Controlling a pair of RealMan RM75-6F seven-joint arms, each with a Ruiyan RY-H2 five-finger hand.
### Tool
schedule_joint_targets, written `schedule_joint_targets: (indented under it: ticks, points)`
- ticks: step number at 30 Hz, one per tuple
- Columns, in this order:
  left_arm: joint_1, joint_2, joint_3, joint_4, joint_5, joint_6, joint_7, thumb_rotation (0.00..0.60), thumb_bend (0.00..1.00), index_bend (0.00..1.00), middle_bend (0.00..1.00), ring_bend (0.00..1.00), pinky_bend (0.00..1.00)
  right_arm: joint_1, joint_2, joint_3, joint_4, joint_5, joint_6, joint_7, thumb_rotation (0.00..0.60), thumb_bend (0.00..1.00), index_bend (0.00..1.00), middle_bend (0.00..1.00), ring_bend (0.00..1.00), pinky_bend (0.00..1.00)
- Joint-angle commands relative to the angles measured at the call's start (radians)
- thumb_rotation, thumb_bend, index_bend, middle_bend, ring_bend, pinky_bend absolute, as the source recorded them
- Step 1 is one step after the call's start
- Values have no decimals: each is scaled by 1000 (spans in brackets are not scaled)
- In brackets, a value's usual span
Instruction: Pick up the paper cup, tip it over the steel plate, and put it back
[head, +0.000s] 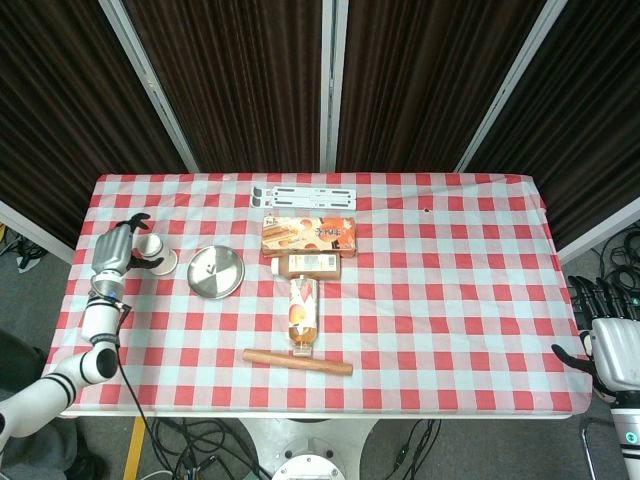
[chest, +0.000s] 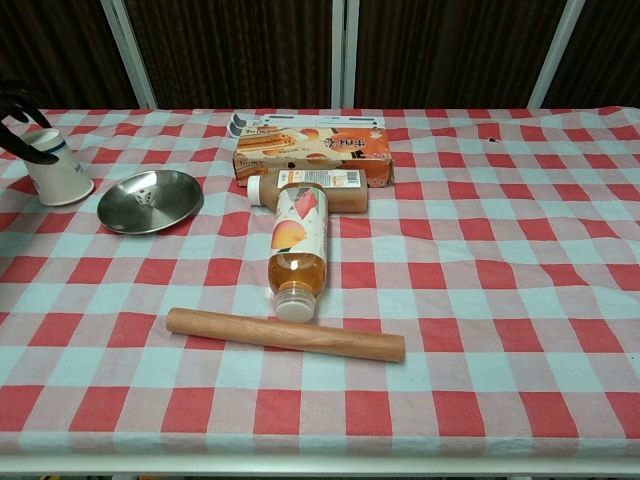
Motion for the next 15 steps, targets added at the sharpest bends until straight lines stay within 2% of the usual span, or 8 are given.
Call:
schedule_joint_targets:
  ticks: [1,3,8,13,15]
  points:
    - [76,84,1,-145,72,147,-28,600,154,171,251,167,257,1,0,2,3,3,-2,4,600,43,0,99,0,34]
    - [112,128,12,-215,94,200,-19,600,153,172,251,167,256,1,1,2,7,7,-6,11,600,43,0,99,0,35]
    - [224,254,83,-397,168,335,41,600,145,172,251,167,225,0,-4,1,24,9,-12,39,600,43,0,98,0,35]
    - [326,329,192,-470,295,473,126,600,139,172,249,158,181,7,7,-26,32,-33,-39,78,600,125,0,87,0,35]
    - [363,334,218,-479,331,544,172,600,131,172,245,150,168,8,5,-33,39,-62,-32,112,600,158,0,75,0,31]
